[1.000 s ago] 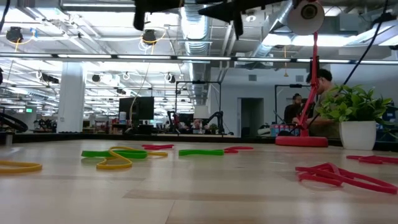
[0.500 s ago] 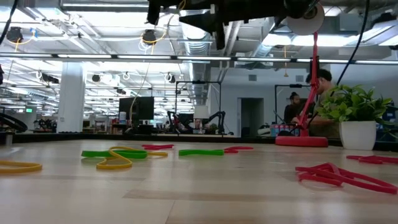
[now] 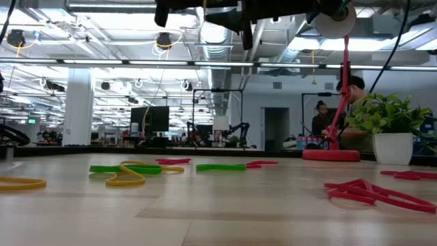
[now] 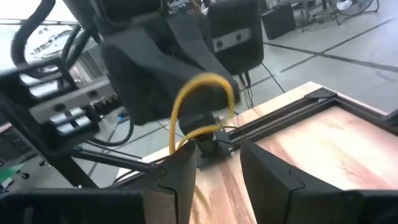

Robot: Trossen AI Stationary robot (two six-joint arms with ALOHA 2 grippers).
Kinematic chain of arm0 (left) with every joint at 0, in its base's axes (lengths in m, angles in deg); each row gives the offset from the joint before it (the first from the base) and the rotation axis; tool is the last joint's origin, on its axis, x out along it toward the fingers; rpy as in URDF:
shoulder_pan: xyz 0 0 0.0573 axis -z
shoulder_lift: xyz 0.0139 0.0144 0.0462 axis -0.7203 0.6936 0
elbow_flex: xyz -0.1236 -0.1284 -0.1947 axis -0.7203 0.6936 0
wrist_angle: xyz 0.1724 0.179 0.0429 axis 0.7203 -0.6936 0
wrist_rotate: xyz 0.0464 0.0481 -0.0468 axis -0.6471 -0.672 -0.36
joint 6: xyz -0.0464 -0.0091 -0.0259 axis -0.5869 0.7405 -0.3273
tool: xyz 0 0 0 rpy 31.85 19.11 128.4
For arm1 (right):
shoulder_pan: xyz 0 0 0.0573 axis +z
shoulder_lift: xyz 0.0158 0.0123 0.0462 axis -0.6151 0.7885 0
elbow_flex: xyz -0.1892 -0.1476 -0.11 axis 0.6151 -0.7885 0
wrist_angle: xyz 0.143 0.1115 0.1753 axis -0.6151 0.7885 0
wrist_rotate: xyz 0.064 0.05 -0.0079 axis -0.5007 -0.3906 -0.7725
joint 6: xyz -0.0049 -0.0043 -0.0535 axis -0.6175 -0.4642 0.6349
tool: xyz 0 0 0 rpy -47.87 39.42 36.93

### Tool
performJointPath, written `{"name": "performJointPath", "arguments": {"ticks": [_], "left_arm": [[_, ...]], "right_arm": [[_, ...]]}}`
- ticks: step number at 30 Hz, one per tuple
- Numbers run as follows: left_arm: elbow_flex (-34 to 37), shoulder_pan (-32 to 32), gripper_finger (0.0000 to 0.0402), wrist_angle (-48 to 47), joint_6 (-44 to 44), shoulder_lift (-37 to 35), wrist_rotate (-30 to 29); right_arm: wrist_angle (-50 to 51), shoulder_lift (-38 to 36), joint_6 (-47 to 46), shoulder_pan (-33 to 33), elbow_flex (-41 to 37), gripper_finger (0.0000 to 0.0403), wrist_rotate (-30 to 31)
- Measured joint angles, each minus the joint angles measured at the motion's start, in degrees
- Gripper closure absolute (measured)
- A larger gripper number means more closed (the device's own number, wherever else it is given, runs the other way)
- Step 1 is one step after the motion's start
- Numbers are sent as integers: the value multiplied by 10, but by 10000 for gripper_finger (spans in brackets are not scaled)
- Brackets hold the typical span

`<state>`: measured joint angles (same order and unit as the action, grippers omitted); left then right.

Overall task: Pick and place items into bin
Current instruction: Put the yellow rubber band into the black bin

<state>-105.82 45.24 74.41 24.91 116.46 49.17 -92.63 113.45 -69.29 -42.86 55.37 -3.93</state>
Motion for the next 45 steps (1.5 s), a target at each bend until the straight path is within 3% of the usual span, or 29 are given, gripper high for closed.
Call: {"name": "performJointPath", "arguments": {"ticks": [6,26,36,45], "left_arm": [[0,0,401,-46,-31,-1,5],[-1,9,402,-69,-60,-1,61],[3,25,401,-17,-42,-7,62],[2,29,401,-108,-61,-25,76]], "right_arm": [[-34,2,0,1,-1,285,-19],[-58,2,0,0,-2,285,-25],[-62,-2,3,1,1,284,-19],[-115,-1,2,-3,2,280,-10]]}}
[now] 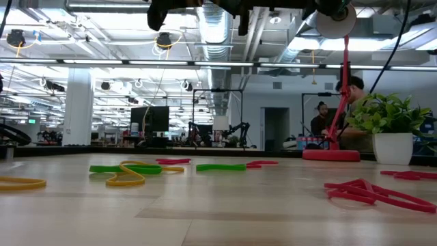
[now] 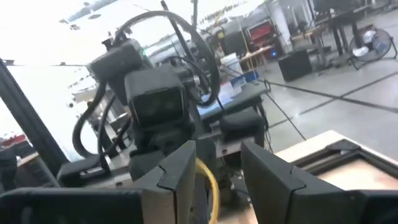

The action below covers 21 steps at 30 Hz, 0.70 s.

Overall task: Pick and place items into bin
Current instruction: Put the yellow rubber band into the black bin

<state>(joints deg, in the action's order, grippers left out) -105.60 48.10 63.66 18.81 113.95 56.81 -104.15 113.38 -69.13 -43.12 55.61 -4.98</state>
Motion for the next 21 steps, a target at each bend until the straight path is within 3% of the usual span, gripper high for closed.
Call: {"name": "performJointPath", "arguments": {"ticks": [12,21], "left_arm": [[-1,1,401,24,3,2,-33],[-1,1,401,81,40,-1,-59]], "right_arm": [[15,1,-1,1,-1,281,-37],[81,2,-2,3,-2,281,-35]]}}
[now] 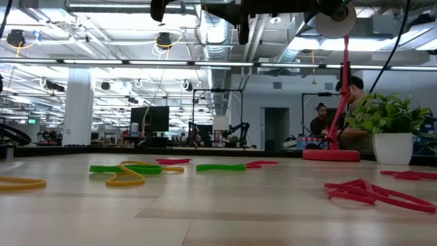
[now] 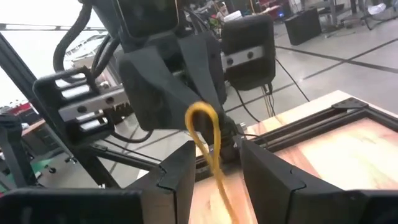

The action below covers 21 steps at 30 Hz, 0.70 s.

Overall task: Pick and place items into bin
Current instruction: Put the yellow rubber band into the black bin

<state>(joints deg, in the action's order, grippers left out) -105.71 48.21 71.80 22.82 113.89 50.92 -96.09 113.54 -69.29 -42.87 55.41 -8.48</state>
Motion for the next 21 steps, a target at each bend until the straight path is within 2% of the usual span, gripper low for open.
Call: {"name": "performJointPath", "arguments": {"ticks": [13,21], "left_arm": [[0,-3,401,26,3,0,-2],[0,-3,401,43,3,0,1]], "right_arm": [[2,0,0,0,0,283,-4],[2,0,12,0,0,333,-4]]}}
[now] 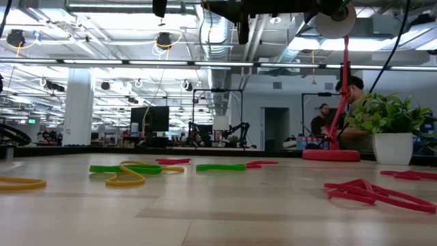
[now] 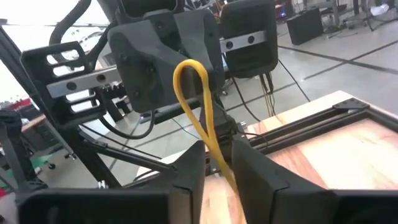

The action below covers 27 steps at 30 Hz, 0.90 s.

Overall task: Pick and place items into bin
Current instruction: Put the yellow rubber band into the black bin

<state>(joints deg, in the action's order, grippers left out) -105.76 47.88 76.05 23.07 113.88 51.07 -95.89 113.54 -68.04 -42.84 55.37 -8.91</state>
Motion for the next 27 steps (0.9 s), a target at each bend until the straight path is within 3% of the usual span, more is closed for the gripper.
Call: {"name": "performJointPath", "arguments": {"ticks": [6,20,27], "left_arm": [[0,0,401,0,-1,0,-2],[0,0,401,-52,-4,0,-18],[0,0,361,-68,-4,0,-18]], "right_arm": [[0,0,19,4,0,396,0],[1,0,18,9,0,400,0],[5,0,18,16,0,401,5]]}}
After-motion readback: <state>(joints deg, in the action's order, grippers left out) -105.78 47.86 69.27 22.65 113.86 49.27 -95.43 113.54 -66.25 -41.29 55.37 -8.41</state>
